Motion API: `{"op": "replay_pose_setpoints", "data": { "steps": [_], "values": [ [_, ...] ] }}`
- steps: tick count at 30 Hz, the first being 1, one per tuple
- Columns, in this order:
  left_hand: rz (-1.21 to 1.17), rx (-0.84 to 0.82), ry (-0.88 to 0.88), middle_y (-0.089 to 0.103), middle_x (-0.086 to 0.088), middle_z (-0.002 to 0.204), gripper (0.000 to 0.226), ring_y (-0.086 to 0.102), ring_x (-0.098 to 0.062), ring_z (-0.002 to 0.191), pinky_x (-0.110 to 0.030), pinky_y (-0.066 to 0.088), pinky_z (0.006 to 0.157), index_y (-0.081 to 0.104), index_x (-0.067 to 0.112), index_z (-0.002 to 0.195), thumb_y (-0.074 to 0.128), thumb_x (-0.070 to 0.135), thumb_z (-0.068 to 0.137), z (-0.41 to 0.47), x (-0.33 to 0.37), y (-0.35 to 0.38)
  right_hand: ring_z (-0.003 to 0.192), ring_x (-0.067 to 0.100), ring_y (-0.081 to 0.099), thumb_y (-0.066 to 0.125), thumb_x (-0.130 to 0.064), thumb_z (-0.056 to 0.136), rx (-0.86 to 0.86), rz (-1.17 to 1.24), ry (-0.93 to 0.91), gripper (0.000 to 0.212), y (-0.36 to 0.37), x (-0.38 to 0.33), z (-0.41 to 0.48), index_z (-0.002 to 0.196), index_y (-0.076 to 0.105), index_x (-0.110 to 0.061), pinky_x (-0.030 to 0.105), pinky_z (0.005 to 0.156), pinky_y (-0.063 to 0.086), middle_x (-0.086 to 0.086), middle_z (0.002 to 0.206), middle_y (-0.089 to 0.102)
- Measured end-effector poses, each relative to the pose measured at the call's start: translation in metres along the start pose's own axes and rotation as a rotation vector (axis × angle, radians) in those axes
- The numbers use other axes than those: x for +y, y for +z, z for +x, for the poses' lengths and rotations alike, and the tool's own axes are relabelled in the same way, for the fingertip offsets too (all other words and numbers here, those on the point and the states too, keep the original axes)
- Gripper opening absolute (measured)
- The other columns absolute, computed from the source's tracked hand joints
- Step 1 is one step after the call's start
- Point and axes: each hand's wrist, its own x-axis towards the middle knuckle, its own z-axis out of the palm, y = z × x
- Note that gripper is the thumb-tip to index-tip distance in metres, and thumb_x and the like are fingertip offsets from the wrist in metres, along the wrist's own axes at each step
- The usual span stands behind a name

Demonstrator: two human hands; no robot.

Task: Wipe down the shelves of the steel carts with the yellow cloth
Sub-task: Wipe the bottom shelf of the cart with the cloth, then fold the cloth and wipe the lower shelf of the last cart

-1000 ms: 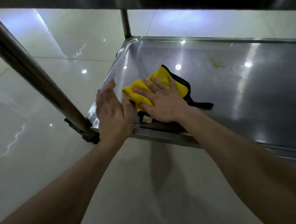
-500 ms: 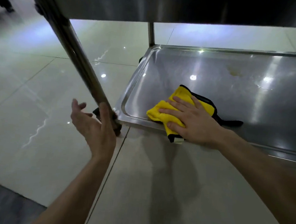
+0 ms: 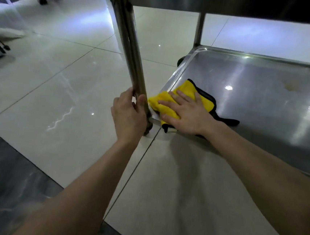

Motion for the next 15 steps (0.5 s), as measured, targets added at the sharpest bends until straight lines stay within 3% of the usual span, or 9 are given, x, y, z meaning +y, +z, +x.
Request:
{"op": "replay_pose_setpoints", "data": {
  "steps": [2, 4, 7, 9, 11, 13, 15],
  "values": [
    [0.01, -0.007, 0.001, 0.072, -0.002, 0.118, 0.033, 0.06, -0.033, 0.104, -0.054, 0.048, 0.099, 0.068, 0.015, 0.137, 0.058, 0.024, 0.106, 0.0, 0.001, 0.0, 0.166, 0.022, 0.009, 0.037, -0.076, 0.098, 0.033, -0.043, -0.089, 0.073, 0.003, -0.005, -0.03, 0.166, 0.021, -0.053, 0.067, 0.128, 0.004, -0.007, 0.18, 0.014],
    [0.009, -0.022, -0.02, 0.072, -0.002, 0.116, 0.033, 0.061, -0.033, 0.102, -0.055, 0.05, 0.098, 0.069, 0.017, 0.135, 0.058, 0.026, 0.106, 0.0, 0.004, -0.004, 0.165, 0.022, 0.013, 0.056, -0.053, 0.101, 0.056, -0.104, -0.121, 0.076, 0.009, -0.01, -0.056, 0.167, 0.02, -0.049, 0.063, 0.13, 0.008, -0.004, 0.179, 0.017],
    [-0.01, -0.077, -0.063, 0.072, 0.001, 0.109, 0.028, 0.064, -0.026, 0.096, -0.053, 0.054, 0.094, 0.072, 0.022, 0.13, 0.059, 0.03, 0.106, 0.003, 0.01, -0.014, 0.163, 0.02, 0.022, 0.06, -0.025, 0.101, 0.065, -0.074, -0.08, 0.074, 0.007, -0.014, -0.08, 0.166, 0.029, -0.045, 0.052, 0.13, 0.013, -0.003, 0.175, 0.027],
    [-0.06, -0.179, -0.069, 0.072, 0.003, 0.109, 0.025, 0.067, -0.02, 0.09, -0.05, 0.058, 0.09, 0.073, 0.024, 0.126, 0.06, 0.03, 0.107, 0.007, 0.013, -0.027, 0.149, 0.029, 0.045, 0.067, -0.013, 0.095, 0.157, 0.125, -0.056, 0.071, -0.001, -0.021, -0.091, 0.159, 0.047, -0.037, 0.048, 0.12, 0.033, 0.003, 0.161, 0.05],
    [-0.011, -0.349, -0.002, 0.072, 0.004, 0.119, 0.027, 0.069, -0.017, 0.096, -0.048, 0.06, 0.093, 0.07, 0.026, 0.132, 0.06, 0.026, 0.107, 0.017, 0.012, -0.044, 0.126, 0.027, 0.062, 0.07, -0.013, 0.097, 0.343, 0.409, 0.067, 0.058, -0.015, -0.026, -0.097, 0.15, 0.058, -0.033, 0.042, 0.101, 0.049, 0.001, 0.144, 0.066],
    [0.163, -0.575, 0.072, 0.065, 0.003, 0.142, 0.043, 0.067, -0.018, 0.115, -0.045, 0.057, 0.105, 0.059, 0.027, 0.15, 0.062, 0.026, 0.108, 0.035, 0.011, -0.074, 0.109, 0.014, 0.063, 0.068, -0.027, 0.103, 0.469, 0.613, 0.263, 0.044, -0.04, -0.033, -0.089, 0.145, 0.06, -0.037, 0.031, 0.088, 0.046, -0.007, 0.129, 0.07],
    [0.312, -0.761, 0.079, 0.061, 0.001, 0.15, 0.048, 0.064, -0.018, 0.127, -0.042, 0.054, 0.11, 0.054, 0.025, 0.155, 0.064, 0.03, 0.108, 0.06, 0.015, -0.107, 0.113, 0.018, 0.061, 0.062, -0.04, 0.106, 0.441, 0.864, 0.489, 0.039, -0.07, -0.043, -0.067, 0.144, 0.058, -0.037, 0.034, 0.093, 0.046, -0.007, 0.124, 0.067]
  ]
}}
